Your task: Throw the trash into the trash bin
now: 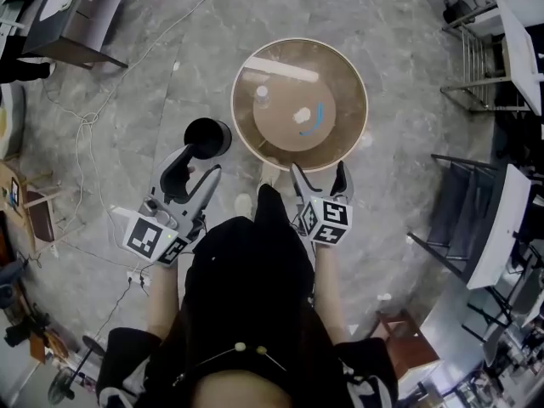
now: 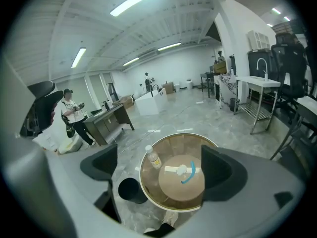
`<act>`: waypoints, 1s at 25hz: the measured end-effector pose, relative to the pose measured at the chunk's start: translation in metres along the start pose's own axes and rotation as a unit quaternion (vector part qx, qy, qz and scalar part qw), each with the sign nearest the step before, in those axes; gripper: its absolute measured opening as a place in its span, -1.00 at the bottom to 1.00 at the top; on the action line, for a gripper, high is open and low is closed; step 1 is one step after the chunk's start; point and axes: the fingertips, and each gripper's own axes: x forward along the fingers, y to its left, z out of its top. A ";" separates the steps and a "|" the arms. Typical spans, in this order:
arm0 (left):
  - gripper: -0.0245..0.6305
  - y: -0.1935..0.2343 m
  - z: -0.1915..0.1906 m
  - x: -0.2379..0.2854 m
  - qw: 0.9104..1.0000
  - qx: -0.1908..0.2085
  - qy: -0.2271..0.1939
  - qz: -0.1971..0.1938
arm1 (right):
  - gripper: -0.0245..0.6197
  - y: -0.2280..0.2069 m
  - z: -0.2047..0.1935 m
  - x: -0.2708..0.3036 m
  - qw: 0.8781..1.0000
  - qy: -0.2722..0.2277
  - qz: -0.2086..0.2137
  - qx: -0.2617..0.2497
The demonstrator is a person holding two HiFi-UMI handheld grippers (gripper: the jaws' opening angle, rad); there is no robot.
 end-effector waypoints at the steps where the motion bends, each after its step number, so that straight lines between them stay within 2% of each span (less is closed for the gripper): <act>1: -0.24 0.003 0.001 0.007 1.000 -0.007 -0.001 0.001 | 0.76 -0.004 0.002 0.008 1.000 0.003 -0.003 0.004; 6: -0.24 0.012 0.001 0.036 1.000 -0.020 0.003 0.006 | 0.87 -0.024 0.001 0.048 1.000 0.029 -0.002 -0.004; 10: -0.24 0.021 -0.005 0.046 0.999 -0.050 0.002 0.010 | 0.92 -0.036 -0.017 0.082 0.998 0.061 -0.010 -0.022; 18: -0.24 0.058 -0.033 0.063 0.995 -0.096 0.025 0.027 | 0.92 -0.085 -0.085 0.176 0.990 0.134 -0.047 0.001; 25: -0.24 0.083 -0.063 0.068 0.991 -0.115 0.052 0.039 | 0.90 -0.117 -0.150 0.237 0.977 0.199 -0.070 0.017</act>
